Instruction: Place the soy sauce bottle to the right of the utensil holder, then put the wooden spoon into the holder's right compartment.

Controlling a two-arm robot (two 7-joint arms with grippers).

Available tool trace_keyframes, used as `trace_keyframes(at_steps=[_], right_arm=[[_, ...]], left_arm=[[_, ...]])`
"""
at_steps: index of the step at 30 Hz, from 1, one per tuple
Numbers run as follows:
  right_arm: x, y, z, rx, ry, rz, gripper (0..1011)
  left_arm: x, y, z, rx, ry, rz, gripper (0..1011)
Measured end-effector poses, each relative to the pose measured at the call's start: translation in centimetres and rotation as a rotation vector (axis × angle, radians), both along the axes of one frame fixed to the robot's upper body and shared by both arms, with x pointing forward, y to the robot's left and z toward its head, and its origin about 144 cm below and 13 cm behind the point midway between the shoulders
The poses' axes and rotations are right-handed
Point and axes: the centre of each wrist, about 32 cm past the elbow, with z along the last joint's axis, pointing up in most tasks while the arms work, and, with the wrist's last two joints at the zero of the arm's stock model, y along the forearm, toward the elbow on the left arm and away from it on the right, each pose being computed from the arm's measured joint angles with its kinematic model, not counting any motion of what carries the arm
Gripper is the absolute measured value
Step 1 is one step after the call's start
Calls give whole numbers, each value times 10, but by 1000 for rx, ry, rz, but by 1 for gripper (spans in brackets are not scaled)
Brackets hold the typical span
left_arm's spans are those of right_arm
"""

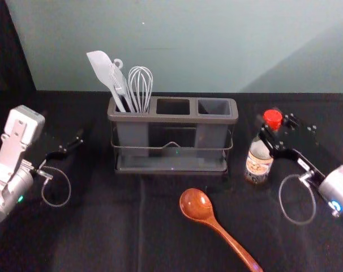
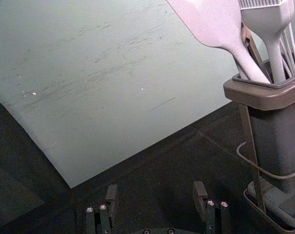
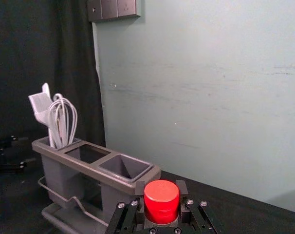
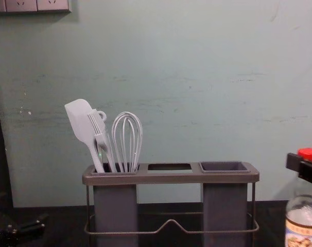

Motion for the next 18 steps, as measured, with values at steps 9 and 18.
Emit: trace_keyframes(at_steps=[9,18], right_arm=[[31,1,1,-8,19,-8,381],[55,1,-8,23,40,-10,381]], left_arm=[[0,0,0,0,0,0,1001],[0,0,0,0,0,0,1000]])
